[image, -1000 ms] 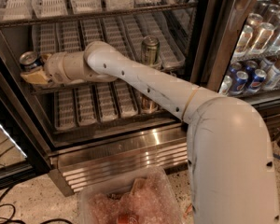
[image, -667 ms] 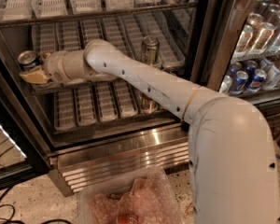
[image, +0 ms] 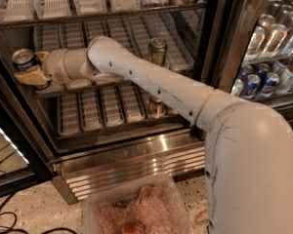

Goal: Pick pepsi can from middle shelf of fridge

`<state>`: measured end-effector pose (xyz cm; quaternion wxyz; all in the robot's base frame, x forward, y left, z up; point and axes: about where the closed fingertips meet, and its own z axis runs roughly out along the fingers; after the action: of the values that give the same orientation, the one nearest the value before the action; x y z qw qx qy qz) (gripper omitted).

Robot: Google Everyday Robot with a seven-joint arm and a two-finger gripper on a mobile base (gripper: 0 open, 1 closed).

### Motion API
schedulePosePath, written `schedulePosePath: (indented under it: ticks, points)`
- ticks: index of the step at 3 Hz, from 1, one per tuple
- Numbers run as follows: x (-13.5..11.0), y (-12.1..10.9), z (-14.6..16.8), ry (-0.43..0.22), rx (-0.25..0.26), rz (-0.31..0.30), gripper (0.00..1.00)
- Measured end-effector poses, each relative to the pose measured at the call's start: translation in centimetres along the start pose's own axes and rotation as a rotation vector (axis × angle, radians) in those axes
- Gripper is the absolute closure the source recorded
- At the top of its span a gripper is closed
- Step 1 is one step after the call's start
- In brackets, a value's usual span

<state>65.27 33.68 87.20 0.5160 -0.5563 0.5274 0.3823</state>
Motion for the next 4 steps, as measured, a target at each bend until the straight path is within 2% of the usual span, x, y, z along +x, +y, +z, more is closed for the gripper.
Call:
schedulePosePath:
  ticks: [1,2,3,4]
  points:
    - [-3.0,2.1,-2.1,-0.022,-0.021,-0.068,1.0]
    - [-4.5,2.7,-2.7,-0.034,-0.028,-0.11,1.0]
    - [-5.9,3.9,-4.4,-0.01,-0.041,-0.152,1.0]
    - [-5.9,4.9,-6.3,0.04,-0.046,-0.156,1.0]
